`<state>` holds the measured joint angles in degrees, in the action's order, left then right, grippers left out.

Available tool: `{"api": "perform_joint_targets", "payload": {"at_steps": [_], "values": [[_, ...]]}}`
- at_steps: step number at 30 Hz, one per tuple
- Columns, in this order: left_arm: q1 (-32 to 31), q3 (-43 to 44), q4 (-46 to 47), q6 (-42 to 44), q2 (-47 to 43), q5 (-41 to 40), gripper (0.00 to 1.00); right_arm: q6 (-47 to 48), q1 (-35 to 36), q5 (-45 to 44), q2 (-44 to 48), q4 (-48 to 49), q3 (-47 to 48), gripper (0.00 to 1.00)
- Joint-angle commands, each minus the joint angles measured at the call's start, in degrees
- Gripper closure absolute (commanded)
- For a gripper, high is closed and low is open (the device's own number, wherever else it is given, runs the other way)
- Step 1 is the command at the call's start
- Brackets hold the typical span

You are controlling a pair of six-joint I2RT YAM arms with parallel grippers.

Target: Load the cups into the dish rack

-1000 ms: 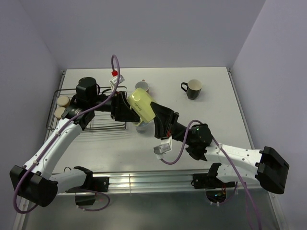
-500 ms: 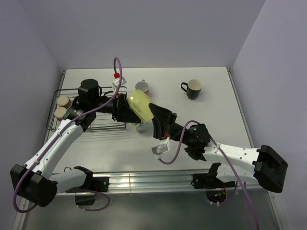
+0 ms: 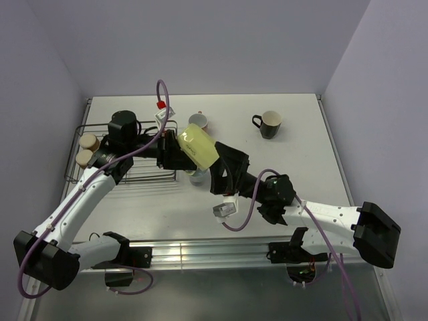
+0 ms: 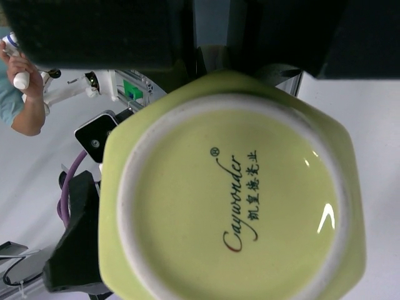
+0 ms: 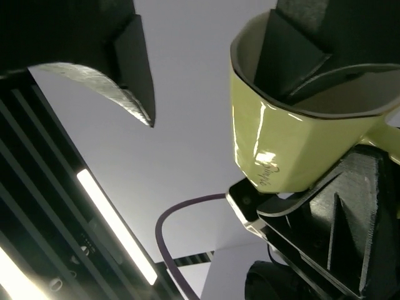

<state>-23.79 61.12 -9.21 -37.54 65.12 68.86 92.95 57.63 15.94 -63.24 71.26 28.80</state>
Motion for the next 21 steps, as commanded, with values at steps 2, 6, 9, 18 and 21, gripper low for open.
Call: {"api": "perform_joint_targets", "payload": {"at_steps": [2,6,9,18,21], "values": [[1.99,2.95,6.40,-0.25,-2.37,-0.75,1.00,0.92,0.56,-0.12,0.84,8.01,-0.58,0.23],[6.38,3.83,6.84,-0.60,-1.76,0.22,1.00,1.18,0.56,-1.18,1.63,7.75,-2.16,0.14],[12.52,6.10,5.10,1.75,-0.35,0.66,1.00,1.36,0.56,-3.11,2.59,7.22,-3.83,0.07],[19.22,20.61,-23.04,39.53,6.94,-28.14,1.00,-5.05,0.03,-17.76,7.43,-2.77,-5.25,0.00],[19.39,22.45,-27.16,48.77,10.02,-35.10,1.00,-9.53,-0.84,-22.70,8.49,-9.62,-2.71,0.00]]}}
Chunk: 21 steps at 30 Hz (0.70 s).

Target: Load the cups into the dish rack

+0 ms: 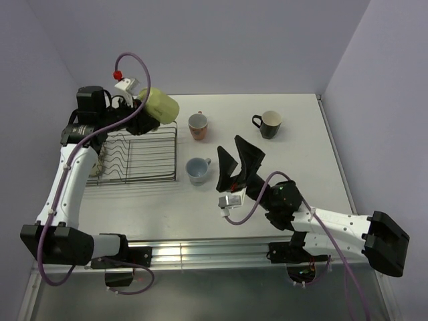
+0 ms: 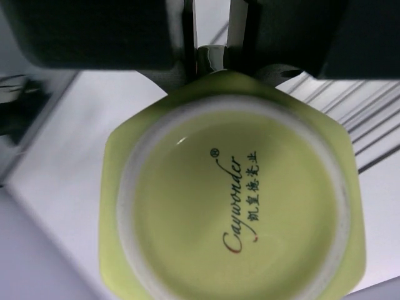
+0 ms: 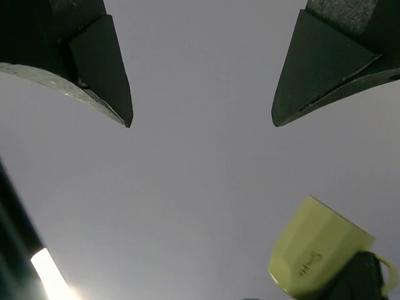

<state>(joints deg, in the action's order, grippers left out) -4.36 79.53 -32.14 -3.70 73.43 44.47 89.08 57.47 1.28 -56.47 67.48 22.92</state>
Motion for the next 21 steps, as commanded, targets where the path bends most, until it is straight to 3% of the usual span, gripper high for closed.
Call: {"api": "perform_joint_targets", "payload": {"at_steps": [1,12,21], "values": [[0.75,4.32,-5.12,19.65,2.94,-11.07,1.00,-7.24,-1.30,-10.31,1.71,-7.26,3.62,0.00],[4.18,5.81,-12.76,45.95,11.55,-2.47,1.00,-17.71,-9.74,-16.22,2.68,-24.22,7.40,0.00],[4.18,13.11,-20.51,57.31,22.89,-3.25,1.00,-21.05,-12.03,-17.01,3.82,-29.24,8.20,0.00]]}}
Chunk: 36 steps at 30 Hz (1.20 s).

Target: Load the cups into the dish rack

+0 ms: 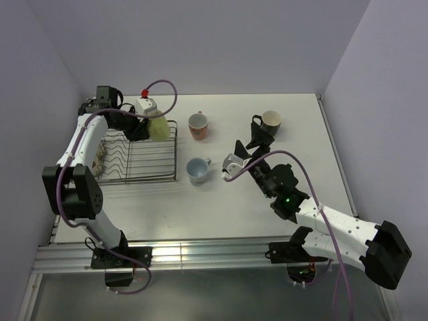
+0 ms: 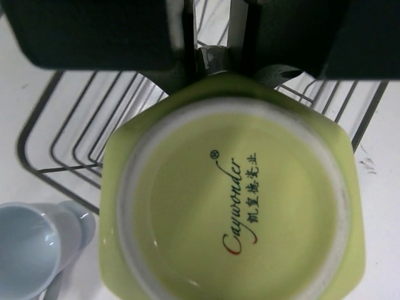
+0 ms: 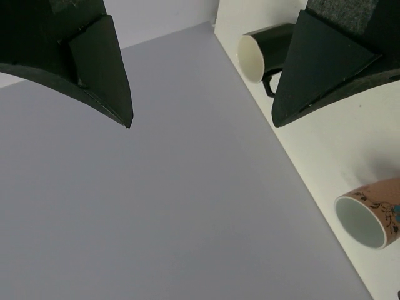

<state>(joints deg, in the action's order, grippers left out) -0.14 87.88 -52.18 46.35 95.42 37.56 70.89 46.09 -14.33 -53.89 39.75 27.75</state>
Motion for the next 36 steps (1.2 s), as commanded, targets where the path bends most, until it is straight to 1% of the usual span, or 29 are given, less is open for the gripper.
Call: {"api": "perform_joint_targets", "payload": {"at_steps": [1,5,7,8,16,21,26,36], "values": [[-0.03,5.02,-0.46,7.87,1.43,3.66,1.00,-3.04,-0.65,-1.49,1.24,-1.78,3.45,0.00],[-0.03,7.21,-2.91,11.91,4.24,3.57,1.00,-2.87,-0.91,-1.49,1.33,-2.83,3.02,0.00],[-0.03,8.10,-3.71,12.54,6.09,3.31,1.00,-2.78,-0.82,-1.49,1.24,-3.10,2.93,0.00],[1.45,8.45,-3.98,13.32,6.62,3.13,1.00,-2.86,-0.91,-1.49,1.24,-3.18,3.01,0.00],[1.46,6.52,1.02,11.93,8.82,1.20,1.00,-2.52,-1.08,-1.76,0.28,-3.62,3.37,0.00],[1.37,7.40,0.33,12.80,11.28,0.58,1.00,-2.51,-1.09,-2.02,0.01,-4.85,3.80,0.00],[1.28,5.29,3.04,12.98,11.81,0.23,1.00,-2.60,-1.09,-2.37,-0.60,-5.64,4.42,0.00],[0.67,4.06,6.74,11.57,13.92,-0.91,1.00,-2.25,-1.61,-2.37,-1.13,-6.00,4.68,0.00]]}}
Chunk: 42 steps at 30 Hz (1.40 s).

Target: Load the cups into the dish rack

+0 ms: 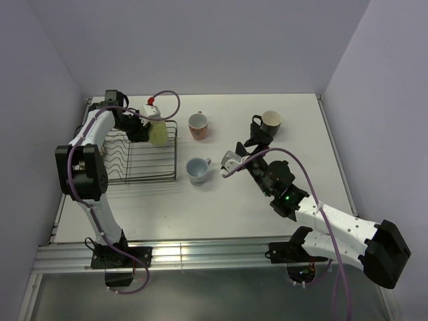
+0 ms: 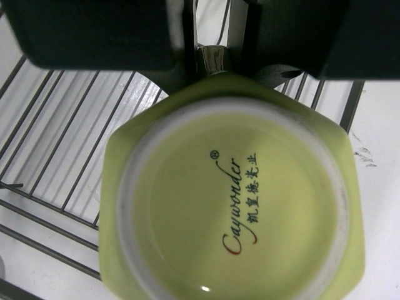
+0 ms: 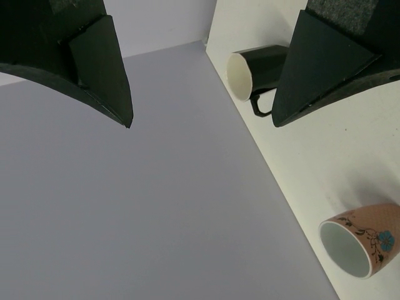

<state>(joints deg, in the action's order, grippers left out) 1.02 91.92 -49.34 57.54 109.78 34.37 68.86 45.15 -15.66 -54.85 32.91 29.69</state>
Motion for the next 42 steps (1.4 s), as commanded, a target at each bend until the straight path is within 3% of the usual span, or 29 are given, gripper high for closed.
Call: {"api": "perform_joint_targets", "payload": {"at_steps": [1,36,42], "values": [[-0.49,-0.51,4.16,0.47,-0.44,2.19,1.00,-0.30,-0.59,-1.13,-0.26,0.67,2.74,0.00],[-4.00,-2.89,9.09,0.12,2.46,0.35,1.00,-1.54,-1.02,-1.13,-0.70,-0.39,2.65,0.00],[-4.00,-2.89,10.49,-0.32,2.81,0.26,0.94,-1.62,-1.02,-1.21,-0.87,-0.65,2.65,0.00]]}}
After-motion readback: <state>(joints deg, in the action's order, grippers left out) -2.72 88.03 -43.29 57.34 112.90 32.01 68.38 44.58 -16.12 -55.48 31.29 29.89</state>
